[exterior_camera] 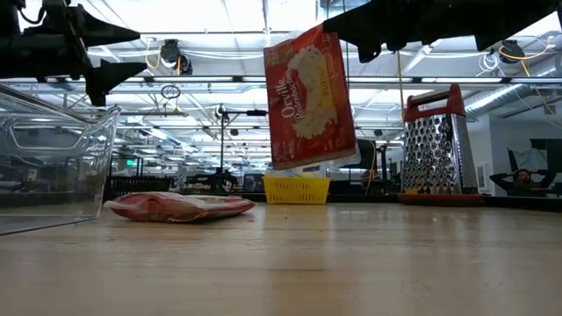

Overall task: Pick & Place Food Item
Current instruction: Put the middle right red popcorn bag into the transparent bin

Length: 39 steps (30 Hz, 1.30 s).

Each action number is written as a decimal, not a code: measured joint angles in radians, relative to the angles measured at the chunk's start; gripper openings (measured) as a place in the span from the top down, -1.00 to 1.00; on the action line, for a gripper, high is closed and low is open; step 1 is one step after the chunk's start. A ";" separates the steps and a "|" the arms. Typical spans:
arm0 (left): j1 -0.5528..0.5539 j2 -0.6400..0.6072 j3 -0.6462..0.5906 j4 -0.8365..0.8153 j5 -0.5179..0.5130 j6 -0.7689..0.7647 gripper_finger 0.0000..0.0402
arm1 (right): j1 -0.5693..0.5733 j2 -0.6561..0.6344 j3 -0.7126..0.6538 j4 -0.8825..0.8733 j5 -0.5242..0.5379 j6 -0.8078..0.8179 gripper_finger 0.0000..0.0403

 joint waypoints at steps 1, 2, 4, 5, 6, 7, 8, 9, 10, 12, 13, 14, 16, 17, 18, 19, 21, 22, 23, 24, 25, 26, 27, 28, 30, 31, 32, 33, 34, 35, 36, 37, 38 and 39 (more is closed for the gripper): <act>0.000 0.000 0.000 0.003 0.000 0.000 -0.40 | 0.000 0.000 0.000 0.000 0.000 -0.002 1.00; 0.000 0.000 0.000 0.007 0.000 0.000 -0.40 | 0.000 0.000 0.000 -0.001 0.000 -0.004 1.00; 0.000 0.000 0.000 0.013 0.000 -0.002 -0.40 | 0.000 0.000 0.000 -0.004 -0.003 -0.015 1.00; 0.000 0.000 0.000 0.011 0.000 -0.011 -0.40 | 0.000 0.000 0.000 -0.005 -0.004 -0.016 1.00; 0.000 0.000 0.000 0.007 0.001 -0.023 -0.40 | 0.000 0.000 0.000 -0.005 -0.006 -0.018 1.00; 0.000 0.000 0.000 0.002 0.001 -0.032 -0.40 | 0.000 -0.002 0.000 -0.008 -0.009 -0.018 1.00; 0.000 0.000 0.000 -0.007 0.000 -0.034 -0.40 | 0.000 -0.007 0.000 -0.014 -0.009 -0.018 1.00; 0.000 0.000 0.000 -0.021 -0.004 -0.032 -0.40 | 0.000 -0.013 0.000 -0.018 -0.010 -0.018 1.00; 0.000 0.000 0.000 -0.034 -0.013 -0.025 -0.40 | 0.000 -0.019 0.000 -0.019 -0.010 -0.018 1.00; 0.000 0.000 0.000 -0.046 -0.030 -0.018 -0.40 | 0.000 -0.039 0.000 -0.039 -0.017 -0.018 1.00; 0.000 0.001 0.000 -0.048 -0.034 -0.022 -0.40 | 0.000 -0.052 0.000 -0.052 -0.038 -0.015 1.00; 0.000 0.007 0.000 -0.046 -0.033 -0.030 -0.40 | -0.001 -0.065 0.000 -0.065 -0.061 -0.011 1.00; 0.000 0.031 0.000 -0.022 -0.007 -0.035 -0.40 | -0.001 -0.093 -0.010 -0.073 -0.098 0.000 1.00; 0.000 0.050 0.000 0.006 0.023 -0.034 -0.40 | -0.001 -0.107 -0.020 -0.073 -0.116 0.003 1.00; 0.000 0.075 0.000 0.035 0.054 -0.032 -0.40 | -0.001 -0.122 -0.034 -0.063 -0.135 0.008 1.00; 0.000 0.102 0.000 0.061 0.082 -0.031 -0.40 | -0.001 -0.135 -0.053 -0.038 -0.154 0.008 1.00; 0.000 0.178 0.000 0.130 0.114 -0.044 -0.40 | -0.001 -0.157 -0.099 0.046 -0.195 0.010 1.00; 0.000 0.221 0.000 0.165 0.116 -0.045 -0.40 | -0.001 -0.164 -0.122 0.098 -0.199 0.016 1.00; 0.000 0.268 0.000 0.204 0.115 -0.041 -0.40 | -0.001 -0.172 -0.145 0.141 -0.200 0.020 1.00; 0.000 0.319 0.000 0.247 0.114 -0.027 -0.40 | -0.001 -0.180 -0.162 0.169 -0.197 0.025 1.00; 0.000 0.375 0.000 0.294 0.114 -0.004 -0.40 | -0.004 -0.185 -0.175 0.188 -0.196 0.031 1.00; 0.000 0.434 0.000 0.339 0.115 0.022 -0.40 | -0.008 -0.186 -0.182 0.199 -0.196 0.038 1.00; 0.000 0.495 0.000 0.390 0.120 0.047 -0.40 | -0.011 -0.186 -0.186 0.202 -0.195 0.047 1.00; 0.000 0.556 0.001 0.447 0.133 0.069 -0.40 | -0.014 -0.186 -0.188 0.202 -0.195 0.055 1.00; 0.000 0.678 0.012 0.550 0.168 0.099 -0.40 | -0.019 -0.185 -0.188 0.202 -0.194 0.061 1.00; 0.000 0.735 0.023 0.593 0.193 0.109 -0.40 | -0.022 -0.185 -0.188 0.203 -0.194 0.061 1.00; 0.000 0.790 0.039 0.631 0.219 0.116 -0.40 | -0.022 -0.185 -0.188 0.203 -0.193 0.061 1.00; 0.000 0.846 0.061 0.658 0.245 0.122 -0.40 | -0.022 -0.185 -0.188 0.203 -0.193 0.061 1.00; -0.001 0.897 0.088 0.668 0.271 0.127 -0.40 | -0.022 -0.185 -0.188 0.203 -0.193 0.061 1.00; -0.005 0.947 0.116 0.668 0.292 0.136 -0.40 | -0.022 -0.185 -0.188 0.205 -0.193 0.061 1.00; -0.011 0.997 0.147 0.663 0.300 0.150 -0.40 | -0.022 -0.185 -0.188 0.209 -0.193 0.061 1.00; -0.018 1.050 0.183 0.661 0.302 0.173 -0.40 | -0.022 -0.185 -0.188 0.211 -0.193 0.061 1.00; -0.026 1.102 0.220 0.661 0.304 0.196 -0.40 | -0.022 -0.185 -0.188 0.211 -0.193 0.061 1.00; -0.033 1.151 0.258 0.661 0.304 0.217 -0.40 | -0.022 -0.185 -0.188 0.210 -0.193 0.061 1.00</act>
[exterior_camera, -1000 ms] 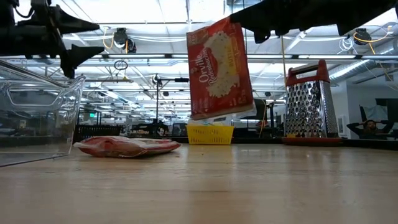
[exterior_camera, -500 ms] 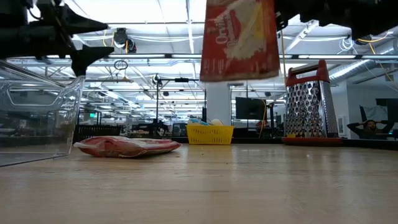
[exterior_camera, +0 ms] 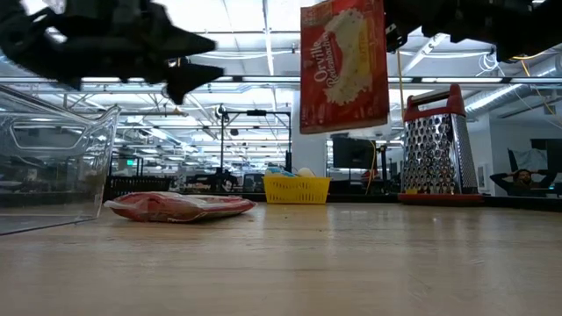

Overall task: Pick & Place Food Item
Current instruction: Put the middle right red popcorn bag into the transparent bin

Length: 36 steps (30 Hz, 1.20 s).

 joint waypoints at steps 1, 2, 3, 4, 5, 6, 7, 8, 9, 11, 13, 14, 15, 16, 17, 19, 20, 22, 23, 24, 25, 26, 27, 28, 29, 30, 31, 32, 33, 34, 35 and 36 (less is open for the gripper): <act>-0.006 0.045 0.037 -0.002 0.003 0.020 -0.40 | 0.000 0.000 0.000 -0.001 -0.001 0.000 1.00; -0.010 0.082 0.072 -0.004 0.015 0.040 -0.40 | 0.001 0.000 0.000 -0.001 -0.003 0.000 1.00; -0.016 0.119 0.110 -0.003 0.030 0.060 -0.40 | 0.003 0.000 0.000 0.000 -0.008 0.000 1.00; -0.021 0.154 0.147 0.000 0.047 0.079 -0.40 | 0.004 0.000 0.000 0.000 -0.023 0.000 1.00; -0.026 0.186 0.181 0.001 0.064 0.095 -0.40 | 0.007 0.000 0.000 0.002 -0.037 0.000 1.00; -0.031 0.214 0.212 -0.003 0.084 0.106 -0.40 | 0.009 0.000 0.000 0.006 -0.054 0.001 1.00; -0.035 0.241 0.245 -0.004 0.107 0.111 -0.40 | 0.014 0.000 0.000 0.010 -0.056 0.001 1.00; -0.041 0.267 0.278 -0.003 0.136 0.113 -0.40 | 0.017 0.000 0.000 0.011 -0.056 0.000 1.00; -0.046 0.289 0.307 -0.002 0.169 0.114 -0.40 | 0.018 0.000 0.000 0.011 -0.055 0.000 1.00; -0.057 0.335 0.366 -0.003 0.230 0.114 -0.40 | 0.018 0.001 0.000 0.011 -0.055 0.000 1.00; -0.071 0.381 0.418 -0.010 0.247 0.116 -0.40 | 0.018 0.000 0.000 0.011 -0.055 0.000 1.00; -0.078 0.402 0.439 -0.015 0.248 0.115 -0.40 | 0.018 0.000 0.000 0.011 -0.055 0.000 1.00; -0.083 0.425 0.460 -0.018 0.249 0.114 -0.40 | 0.018 0.001 0.000 0.010 -0.055 0.000 1.00; -0.087 0.446 0.479 -0.019 0.250 0.113 -0.40 | 0.018 0.001 0.000 0.010 -0.055 0.000 1.00; -0.090 0.464 0.495 -0.021 0.250 0.113 -0.40 | 0.018 0.001 0.000 0.010 -0.055 0.000 1.00; -0.094 0.492 0.522 -0.023 0.250 0.112 -0.40 | 0.018 0.001 0.000 0.008 -0.055 0.000 1.00; -0.094 0.500 0.533 -0.022 0.250 0.109 -0.40 | 0.018 0.000 0.000 0.007 -0.055 0.000 1.00; -0.093 0.506 0.543 -0.023 0.250 0.106 -0.40 | 0.018 0.001 0.000 0.005 -0.056 0.000 1.00; -0.093 0.506 0.548 -0.022 0.249 0.106 -0.40 | 0.018 0.001 0.000 0.005 -0.055 0.000 1.00; -0.093 0.506 0.550 -0.017 0.249 0.111 -0.39 | 0.018 0.001 0.000 0.003 -0.056 0.000 1.00; -0.093 0.505 0.550 -0.009 0.248 0.115 -0.39 | 0.018 0.001 0.000 0.002 -0.056 0.000 1.00; -0.093 0.503 0.550 -0.006 0.248 0.117 -0.38 | 0.018 0.001 0.000 0.001 -0.056 0.000 1.00; -0.093 0.500 0.550 -0.006 0.248 0.117 -0.36 | 0.018 0.000 0.000 0.001 -0.056 0.000 1.00; -0.093 0.500 0.550 -0.003 0.246 0.117 -0.33 | 0.018 0.000 0.000 0.002 -0.056 0.000 1.00; -0.091 0.499 0.550 -0.002 0.240 0.117 -0.29 | 0.018 0.001 0.000 0.003 -0.056 0.000 1.00; -0.090 0.499 0.550 -0.003 0.228 0.117 -0.25 | 0.018 0.001 0.000 0.003 -0.056 0.000 1.00; -0.090 0.499 0.550 -0.006 0.213 0.116 -0.21 | 0.018 0.001 0.000 0.004 -0.056 0.000 1.00; -0.089 0.499 0.550 -0.011 0.205 0.114 -0.16 | 0.018 0.000 0.000 0.004 -0.056 0.000 1.00; -0.089 0.499 0.550 -0.011 0.201 0.113 -0.11 | 0.018 0.001 0.000 0.004 -0.056 0.000 1.00; -0.089 0.499 0.550 -0.011 0.200 0.114 -0.05 | 0.018 0.001 0.000 0.004 -0.056 0.000 1.00; -0.089 0.500 0.550 -0.010 0.200 0.114 0.00 | 0.018 0.001 0.000 0.004 -0.056 0.000 1.00; -0.089 0.501 0.550 -0.009 0.201 0.114 0.06 | 0.018 0.001 0.000 0.004 -0.056 0.000 1.00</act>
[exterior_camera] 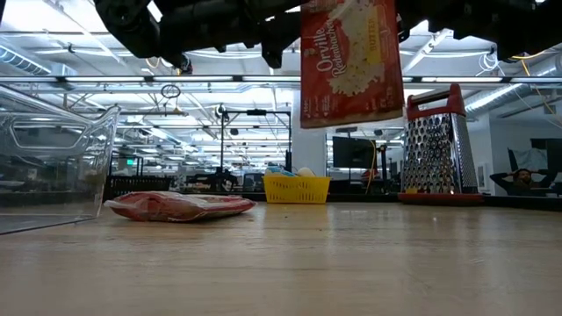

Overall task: Pick & Place Food Item
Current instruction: Put the middle right red popcorn bag into the transparent bin

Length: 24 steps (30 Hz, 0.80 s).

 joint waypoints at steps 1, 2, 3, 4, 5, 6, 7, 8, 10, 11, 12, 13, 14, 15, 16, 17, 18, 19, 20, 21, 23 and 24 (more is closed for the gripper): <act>0.000 0.001 0.000 0.000 0.000 0.000 0.13 | 0.000 0.000 0.000 -0.001 0.000 0.000 1.00; -0.001 0.001 0.000 -0.001 0.000 0.000 0.19 | 0.000 0.000 0.000 -0.001 0.000 0.000 1.00; -0.001 0.001 0.000 -0.002 0.000 0.000 0.26 | 0.000 0.000 0.000 -0.001 0.000 0.000 1.00; -0.001 0.001 0.000 -0.001 0.000 0.004 0.34 | 0.000 0.000 0.000 -0.002 0.000 0.000 1.00; 0.000 0.001 0.000 -0.001 0.000 0.011 0.42 | 0.000 0.000 0.000 -0.004 0.000 0.000 1.00; 0.000 0.001 0.000 -0.001 0.000 0.018 0.50 | 0.000 0.000 0.000 -0.006 0.000 0.000 1.00; 0.000 0.001 0.000 -0.001 0.000 0.028 0.58 | 0.000 0.000 0.000 -0.006 0.000 0.000 1.00; 0.000 0.001 0.000 -0.001 0.000 0.037 0.67 | 0.000 0.000 0.000 -0.006 0.000 0.000 1.00; 0.000 0.001 0.000 0.000 0.000 0.049 0.85 | 0.000 0.000 0.000 -0.006 0.001 0.000 1.00; 0.000 0.001 0.000 0.000 0.000 0.049 0.92 | 0.000 0.000 0.000 -0.006 0.001 0.000 1.00; 0.000 0.001 0.000 0.000 0.000 0.047 0.95 | 0.000 0.000 0.000 -0.007 0.001 0.000 1.00; 0.000 0.001 0.000 0.000 0.001 0.041 0.96 | 0.000 0.000 0.000 -0.009 0.001 0.000 1.00; 0.000 -0.001 0.000 -0.002 0.001 0.035 0.95 | 0.000 0.000 0.000 -0.014 0.001 0.000 1.00; 0.000 -0.008 0.000 -0.016 0.001 0.029 0.94 | 0.000 0.000 0.000 -0.023 0.002 0.000 1.00; 0.000 -0.018 -0.001 -0.030 0.002 0.029 0.94 | 0.000 0.000 0.000 -0.036 0.005 0.001 0.99; 0.000 -0.034 -0.001 -0.052 0.003 0.028 0.95 | -0.001 0.000 0.000 -0.050 0.009 0.008 0.97; 0.002 -0.057 -0.001 -0.083 0.010 0.028 0.97 | -0.001 0.000 0.000 -0.061 0.023 0.018 0.96; 0.006 -0.085 -0.001 -0.124 0.017 0.028 0.98 | -0.001 0.000 0.000 -0.068 0.033 0.026 0.94; 0.009 -0.116 -0.001 -0.169 0.018 0.027 0.98 | -0.002 -0.001 0.000 -0.072 0.036 0.029 0.93; 0.012 -0.148 -0.001 -0.217 0.017 0.026 0.97 | -0.002 -0.001 0.000 -0.078 0.036 0.029 0.91; 0.016 -0.218 -0.001 -0.316 0.007 0.025 0.97 | -0.002 -0.001 0.000 -0.090 0.035 0.024 0.86; 0.016 -0.251 -0.002 -0.359 -0.004 0.025 0.98 | -0.002 0.000 0.000 -0.091 0.035 0.021 0.84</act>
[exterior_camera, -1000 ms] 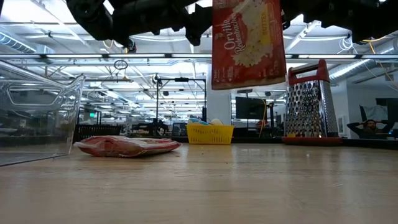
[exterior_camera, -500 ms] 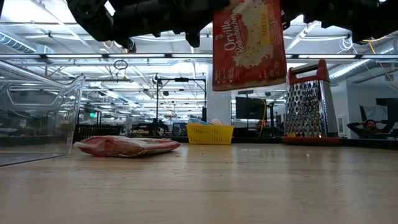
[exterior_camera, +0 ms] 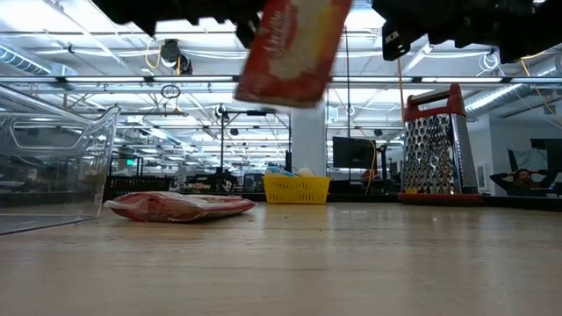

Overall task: Pick & Place Food Item
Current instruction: Put the middle right red popcorn bag into the transparent bin

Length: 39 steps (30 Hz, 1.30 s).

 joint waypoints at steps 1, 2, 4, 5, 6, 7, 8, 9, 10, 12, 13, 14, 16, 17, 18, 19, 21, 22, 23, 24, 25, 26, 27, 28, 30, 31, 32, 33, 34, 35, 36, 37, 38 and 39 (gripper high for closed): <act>0.000 -0.032 -0.002 -0.033 -0.008 0.002 0.99 | 0.000 0.000 0.000 0.002 0.000 -0.003 0.82; -0.003 -0.063 -0.009 -0.053 -0.020 0.003 0.98 | 0.000 0.000 0.000 0.004 0.000 -0.004 0.80; -0.017 -0.129 -0.037 -0.083 -0.051 0.002 0.99 | -0.002 0.000 0.000 0.003 0.000 -0.006 0.75; -0.025 -0.162 -0.054 -0.089 -0.067 -0.001 0.99 | -0.003 0.000 0.000 0.003 0.000 -0.004 0.73; -0.034 -0.195 -0.074 -0.093 -0.090 -0.010 0.99 | -0.007 0.000 0.000 0.003 0.001 -0.002 0.71; -0.045 -0.232 -0.096 -0.102 -0.115 -0.025 0.99 | -0.010 0.000 0.000 0.004 0.003 0.001 0.69; -0.056 -0.269 -0.122 -0.110 -0.143 -0.044 0.99 | -0.011 0.000 0.000 0.004 0.019 0.001 0.67; -0.070 -0.308 -0.148 -0.111 -0.177 -0.068 0.99 | -0.011 0.000 0.000 0.003 0.036 0.001 0.65; -0.088 -0.349 -0.174 -0.115 -0.216 -0.095 0.99 | -0.011 0.000 0.000 0.002 0.058 0.000 0.63; -0.131 -0.441 -0.227 -0.119 -0.309 -0.154 0.99 | -0.011 0.000 0.000 0.001 0.094 -0.003 0.61; -0.159 -0.491 -0.252 -0.130 -0.356 -0.180 0.99 | -0.011 0.000 0.000 -0.002 0.106 -0.003 0.61; -0.191 -0.541 -0.277 -0.142 -0.405 -0.205 0.99 | -0.011 0.000 0.000 -0.004 0.117 -0.003 0.60; -0.269 -0.638 -0.323 -0.189 -0.514 -0.256 0.99 | -0.011 0.000 0.000 -0.003 0.131 -0.010 0.59; -0.311 -0.686 -0.345 -0.223 -0.559 -0.285 0.99 | -0.011 0.000 0.000 -0.003 0.131 -0.016 0.59; -0.353 -0.729 -0.362 -0.263 -0.596 -0.317 0.99 | -0.011 0.000 0.000 -0.003 0.131 -0.022 0.59; -0.399 -0.767 -0.375 -0.301 -0.626 -0.350 1.00 | -0.011 0.000 0.000 -0.003 0.131 -0.024 0.60; -0.497 -0.827 -0.398 -0.373 -0.662 -0.411 1.00 | -0.011 0.000 0.000 -0.003 0.131 -0.025 0.60; -0.548 -0.845 -0.412 -0.395 -0.667 -0.440 1.00 | -0.011 0.000 0.000 -0.003 0.131 -0.027 0.61; -0.597 -0.855 -0.424 -0.408 -0.675 -0.461 1.00 | -0.011 0.000 0.000 -0.004 0.131 -0.029 0.61; -0.647 -0.855 -0.433 -0.416 -0.690 -0.471 1.00 | -0.011 0.000 0.000 -0.004 0.131 -0.029 0.61; -0.695 -0.849 -0.439 -0.423 -0.715 -0.475 1.00 | -0.011 0.000 0.000 -0.004 0.131 -0.029 0.61; -0.742 -0.838 -0.442 -0.433 -0.745 -0.478 1.00 | -0.011 0.000 0.000 -0.004 0.131 -0.030 0.61; -0.784 -0.821 -0.442 -0.445 -0.778 -0.483 1.00 | -0.011 0.000 0.000 -0.004 0.131 -0.029 0.61; -0.824 -0.800 -0.443 -0.454 -0.813 -0.493 1.00 | -0.011 0.000 0.000 -0.004 0.129 -0.029 0.61; -0.891 -0.755 -0.444 -0.461 -0.868 -0.516 1.00 | -0.011 0.000 0.000 -0.004 0.129 -0.029 0.61; -0.918 -0.734 -0.444 -0.458 -0.893 -0.533 1.00 | -0.011 0.000 0.000 -0.004 0.129 -0.029 0.61; -0.942 -0.713 -0.444 -0.456 -0.915 -0.567 1.00 | -0.011 0.000 0.000 -0.004 0.129 -0.029 0.61; -0.960 -0.695 -0.444 -0.465 -0.927 -0.612 1.00 | -0.011 0.000 0.000 -0.004 0.129 -0.029 0.61; -0.972 -0.682 -0.444 -0.483 -0.928 -0.661 1.00 | -0.011 0.000 0.000 -0.004 0.129 -0.030 0.61; -0.981 -0.674 -0.444 -0.508 -0.928 -0.709 1.00 | -0.011 0.000 0.000 -0.004 0.129 -0.029 0.62; -0.984 -0.672 -0.444 -0.535 -0.930 -0.757 1.00 | -0.011 0.000 0.000 -0.004 0.129 -0.029 0.62; -0.987 -0.673 -0.444 -0.562 -0.944 -0.807 1.00 | -0.011 0.000 0.000 -0.004 0.129 -0.029 0.62; -0.987 -0.680 -0.444 -0.594 -0.955 -0.863 1.00 | -0.011 0.000 0.000 -0.004 0.129 -0.029 0.63; -0.987 -0.689 -0.444 -0.633 -0.967 -0.918 1.00 | -0.011 0.000 0.000 -0.004 0.129 -0.029 0.63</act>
